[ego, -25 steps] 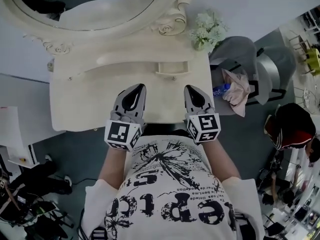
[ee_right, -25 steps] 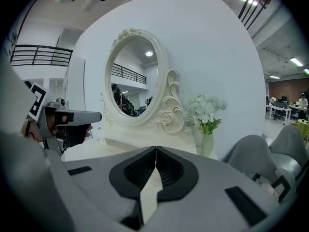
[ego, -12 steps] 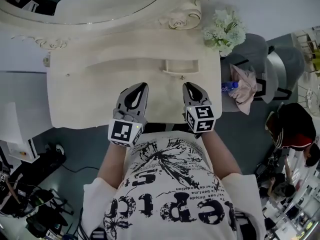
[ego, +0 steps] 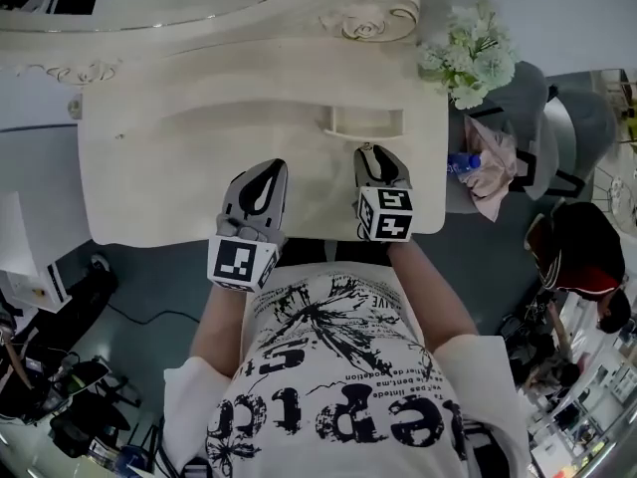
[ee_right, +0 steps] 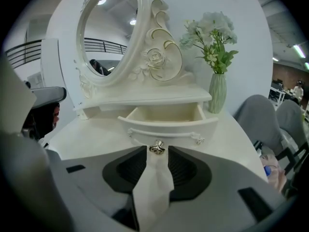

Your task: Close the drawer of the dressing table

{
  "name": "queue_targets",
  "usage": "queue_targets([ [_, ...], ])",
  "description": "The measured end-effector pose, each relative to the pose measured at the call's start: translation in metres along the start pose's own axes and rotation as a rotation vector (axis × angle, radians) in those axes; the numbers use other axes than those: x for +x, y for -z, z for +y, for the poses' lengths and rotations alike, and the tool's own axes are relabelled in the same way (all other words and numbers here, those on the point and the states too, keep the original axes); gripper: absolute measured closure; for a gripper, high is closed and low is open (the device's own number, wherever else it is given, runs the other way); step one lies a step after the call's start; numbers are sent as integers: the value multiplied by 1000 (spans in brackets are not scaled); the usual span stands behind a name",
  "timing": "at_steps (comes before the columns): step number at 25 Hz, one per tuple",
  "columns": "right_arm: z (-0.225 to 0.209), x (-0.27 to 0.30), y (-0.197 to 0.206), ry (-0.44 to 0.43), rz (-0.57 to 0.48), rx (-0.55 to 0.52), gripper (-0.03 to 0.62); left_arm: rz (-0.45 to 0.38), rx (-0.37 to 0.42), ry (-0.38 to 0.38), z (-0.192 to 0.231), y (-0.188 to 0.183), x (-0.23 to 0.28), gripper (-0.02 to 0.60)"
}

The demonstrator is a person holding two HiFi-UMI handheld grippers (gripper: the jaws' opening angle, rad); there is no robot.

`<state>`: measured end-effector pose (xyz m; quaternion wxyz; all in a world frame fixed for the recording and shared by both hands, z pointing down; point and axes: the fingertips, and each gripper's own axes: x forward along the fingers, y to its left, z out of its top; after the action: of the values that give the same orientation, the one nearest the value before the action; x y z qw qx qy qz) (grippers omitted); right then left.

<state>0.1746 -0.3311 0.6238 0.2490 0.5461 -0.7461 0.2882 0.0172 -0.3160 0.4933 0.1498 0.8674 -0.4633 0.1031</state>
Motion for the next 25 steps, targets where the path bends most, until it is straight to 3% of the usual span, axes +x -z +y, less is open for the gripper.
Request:
queue_targets([
  [4,-1,7,4,44,28,20,462,-9,-27,11,-1,3,1,561],
  [25,-8,27,-13,27,65,39,488,-3,-41,20,7,1,13,561],
])
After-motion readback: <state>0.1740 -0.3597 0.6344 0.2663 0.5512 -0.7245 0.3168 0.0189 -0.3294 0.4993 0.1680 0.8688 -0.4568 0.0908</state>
